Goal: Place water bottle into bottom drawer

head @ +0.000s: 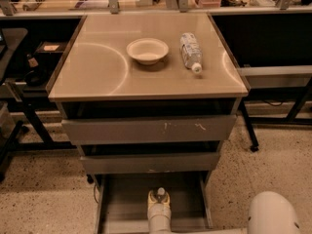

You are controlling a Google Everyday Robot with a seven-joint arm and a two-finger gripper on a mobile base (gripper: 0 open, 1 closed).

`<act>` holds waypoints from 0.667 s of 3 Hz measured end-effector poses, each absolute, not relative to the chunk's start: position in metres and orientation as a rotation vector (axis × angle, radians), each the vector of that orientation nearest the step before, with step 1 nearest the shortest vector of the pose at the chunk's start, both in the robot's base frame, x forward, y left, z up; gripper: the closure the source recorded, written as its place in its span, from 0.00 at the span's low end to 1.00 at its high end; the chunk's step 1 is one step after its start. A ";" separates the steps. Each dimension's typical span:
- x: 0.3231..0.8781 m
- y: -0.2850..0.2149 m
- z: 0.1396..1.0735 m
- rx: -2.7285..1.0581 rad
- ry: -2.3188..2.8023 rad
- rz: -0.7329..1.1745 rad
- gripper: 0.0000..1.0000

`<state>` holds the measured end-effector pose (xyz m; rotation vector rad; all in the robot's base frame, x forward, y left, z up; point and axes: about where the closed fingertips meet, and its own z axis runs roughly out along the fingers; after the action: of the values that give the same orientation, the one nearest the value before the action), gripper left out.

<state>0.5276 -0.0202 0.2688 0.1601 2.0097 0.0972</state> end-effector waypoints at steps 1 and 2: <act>0.533 -0.021 0.248 0.182 1.985 0.048 1.00; 0.538 -0.021 0.236 0.186 1.960 0.013 1.00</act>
Offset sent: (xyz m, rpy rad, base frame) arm 0.0141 0.0005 -0.0483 -0.0757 -0.0701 -0.0829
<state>0.5379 -0.0211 0.2358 0.1861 1.9603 0.0132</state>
